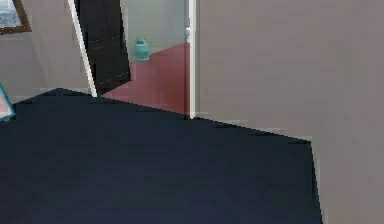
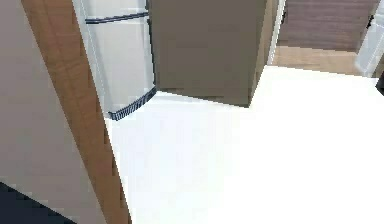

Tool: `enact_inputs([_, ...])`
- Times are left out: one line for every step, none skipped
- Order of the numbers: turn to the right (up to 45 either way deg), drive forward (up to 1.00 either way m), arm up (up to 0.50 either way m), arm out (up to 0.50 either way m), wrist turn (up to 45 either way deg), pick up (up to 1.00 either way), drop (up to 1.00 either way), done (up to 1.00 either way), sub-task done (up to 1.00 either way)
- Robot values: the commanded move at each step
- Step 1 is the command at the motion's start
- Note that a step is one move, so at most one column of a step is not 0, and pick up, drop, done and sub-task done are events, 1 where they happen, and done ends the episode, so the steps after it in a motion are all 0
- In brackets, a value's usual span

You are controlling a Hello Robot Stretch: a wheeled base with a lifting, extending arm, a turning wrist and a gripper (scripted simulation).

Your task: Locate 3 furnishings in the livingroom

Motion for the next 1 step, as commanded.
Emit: enact_inputs([-6.0,0.00,0.00,0.00,0.0,0.00,0.00,0.00,0.00])
